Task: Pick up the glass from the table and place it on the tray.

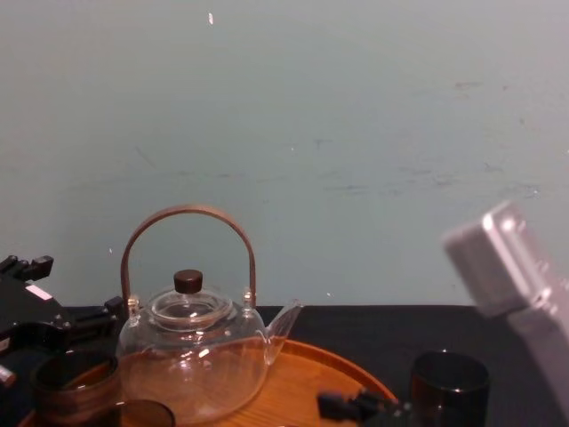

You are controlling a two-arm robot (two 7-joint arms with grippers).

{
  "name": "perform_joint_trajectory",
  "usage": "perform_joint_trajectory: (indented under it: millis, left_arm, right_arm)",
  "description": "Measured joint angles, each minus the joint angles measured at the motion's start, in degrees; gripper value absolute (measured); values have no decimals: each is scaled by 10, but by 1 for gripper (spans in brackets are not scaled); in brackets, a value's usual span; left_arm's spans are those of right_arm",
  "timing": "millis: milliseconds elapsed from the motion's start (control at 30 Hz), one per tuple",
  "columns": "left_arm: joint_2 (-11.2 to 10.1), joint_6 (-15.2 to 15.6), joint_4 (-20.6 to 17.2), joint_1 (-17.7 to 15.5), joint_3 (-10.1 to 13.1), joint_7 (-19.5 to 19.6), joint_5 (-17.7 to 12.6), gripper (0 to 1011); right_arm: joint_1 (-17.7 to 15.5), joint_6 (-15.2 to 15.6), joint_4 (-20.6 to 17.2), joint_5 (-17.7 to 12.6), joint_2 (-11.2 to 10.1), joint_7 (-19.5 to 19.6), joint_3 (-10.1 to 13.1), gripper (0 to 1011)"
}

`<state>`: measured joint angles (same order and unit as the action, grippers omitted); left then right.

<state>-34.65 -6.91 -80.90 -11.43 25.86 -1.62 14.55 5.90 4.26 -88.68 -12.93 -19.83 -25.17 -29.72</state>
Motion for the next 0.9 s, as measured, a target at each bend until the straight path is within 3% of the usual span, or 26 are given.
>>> perform_joint_trajectory:
  millis: [333,500,900]
  left_arm:
    - [0,0,0,0,0,0,0,1001]
    - [0,0,0,0,0,0,0,1001]
    - [0,0,0,0,0,0,0,1001]
  right_arm:
    - [-33,-19,-68,-17,-32,6,33,1002]
    - [-55,-22,-77,-27,-45,15,53,1003]
    - [-121,-37,-82,-67,-75,38,129,1002]
